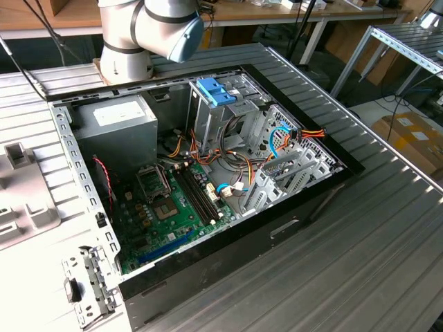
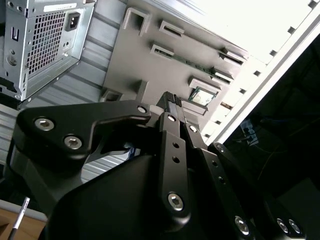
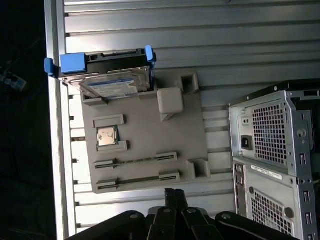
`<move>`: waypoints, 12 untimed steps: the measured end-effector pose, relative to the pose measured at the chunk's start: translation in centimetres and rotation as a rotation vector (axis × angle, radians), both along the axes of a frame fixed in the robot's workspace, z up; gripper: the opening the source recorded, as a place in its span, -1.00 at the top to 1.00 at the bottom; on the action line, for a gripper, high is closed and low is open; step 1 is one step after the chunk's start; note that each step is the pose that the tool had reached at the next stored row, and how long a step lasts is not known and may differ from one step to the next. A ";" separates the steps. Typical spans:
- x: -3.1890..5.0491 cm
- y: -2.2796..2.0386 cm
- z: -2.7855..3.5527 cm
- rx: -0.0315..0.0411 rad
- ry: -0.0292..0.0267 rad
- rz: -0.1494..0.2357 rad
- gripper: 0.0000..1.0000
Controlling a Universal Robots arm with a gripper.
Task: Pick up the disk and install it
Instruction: 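Reach for the disk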
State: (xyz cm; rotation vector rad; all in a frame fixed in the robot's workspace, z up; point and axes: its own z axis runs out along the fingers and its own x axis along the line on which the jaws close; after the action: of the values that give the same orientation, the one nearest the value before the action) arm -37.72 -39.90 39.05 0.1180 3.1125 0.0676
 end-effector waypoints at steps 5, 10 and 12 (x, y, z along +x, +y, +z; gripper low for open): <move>-0.42 0.00 0.00 0.0000 0.0001 0.000 0.79; -0.92 0.00 -0.01 0.0001 0.0000 0.000 0.79; -1.12 0.00 -0.01 0.0000 0.0001 0.000 0.79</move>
State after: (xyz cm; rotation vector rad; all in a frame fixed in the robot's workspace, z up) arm -38.84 -39.89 39.04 0.1180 3.1125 0.0676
